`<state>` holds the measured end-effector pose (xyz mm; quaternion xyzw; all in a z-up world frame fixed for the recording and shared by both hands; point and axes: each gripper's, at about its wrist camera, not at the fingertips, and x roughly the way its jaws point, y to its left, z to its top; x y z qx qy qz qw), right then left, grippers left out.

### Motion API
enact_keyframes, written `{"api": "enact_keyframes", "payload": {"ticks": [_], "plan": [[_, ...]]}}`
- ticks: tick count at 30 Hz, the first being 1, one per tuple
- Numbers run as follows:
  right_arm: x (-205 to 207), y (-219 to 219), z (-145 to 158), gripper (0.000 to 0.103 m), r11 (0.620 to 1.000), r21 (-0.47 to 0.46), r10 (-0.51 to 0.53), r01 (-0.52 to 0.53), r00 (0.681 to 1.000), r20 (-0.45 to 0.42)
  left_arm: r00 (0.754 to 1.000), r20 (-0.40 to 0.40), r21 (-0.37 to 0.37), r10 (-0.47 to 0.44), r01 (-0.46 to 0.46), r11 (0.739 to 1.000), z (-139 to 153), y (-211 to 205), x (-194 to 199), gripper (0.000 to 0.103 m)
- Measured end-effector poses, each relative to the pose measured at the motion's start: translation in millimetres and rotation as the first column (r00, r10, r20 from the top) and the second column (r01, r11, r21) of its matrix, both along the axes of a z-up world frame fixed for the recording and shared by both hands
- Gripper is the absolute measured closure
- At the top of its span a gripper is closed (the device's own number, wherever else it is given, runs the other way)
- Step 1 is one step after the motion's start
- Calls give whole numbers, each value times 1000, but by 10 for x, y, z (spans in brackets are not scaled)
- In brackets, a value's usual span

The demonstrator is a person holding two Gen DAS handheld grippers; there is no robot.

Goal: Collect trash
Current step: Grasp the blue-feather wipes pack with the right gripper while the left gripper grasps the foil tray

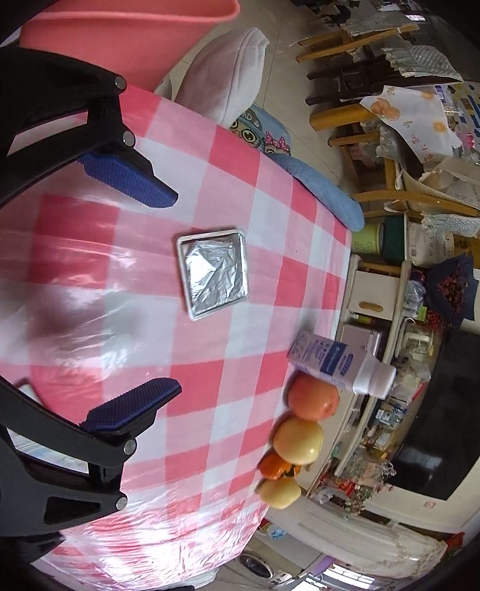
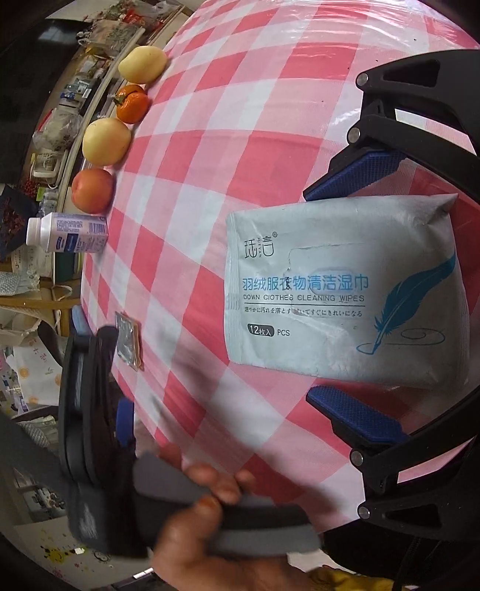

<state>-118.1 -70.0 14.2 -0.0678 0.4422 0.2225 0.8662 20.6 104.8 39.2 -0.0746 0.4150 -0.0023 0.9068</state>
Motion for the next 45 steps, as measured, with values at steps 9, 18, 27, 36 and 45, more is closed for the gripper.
{"api": "enact_keyframes", "payload": {"ticks": [9,18,27,36,45], "plan": [[-18,30,4,6,1000,-13,27,-27,1000,4,998,-65,24,8,-7,1000,-198,11,373,9],[-37,54,-21,6,998,-46,47,-46,999,21,996,-83,72,11,-5,997,-240,-17,523,22],[-48,33,-10,14,998,-49,46,-45,998,33,998,-60,100,22,-15,995,-232,-27,477,36],[-25,-27,14,28,999,-23,39,-38,998,44,999,-34,77,17,-14,997,-171,-1,291,37],[-44,-78,43,36,999,11,36,-36,998,57,1000,7,51,6,-6,999,-29,50,-156,37]]}}
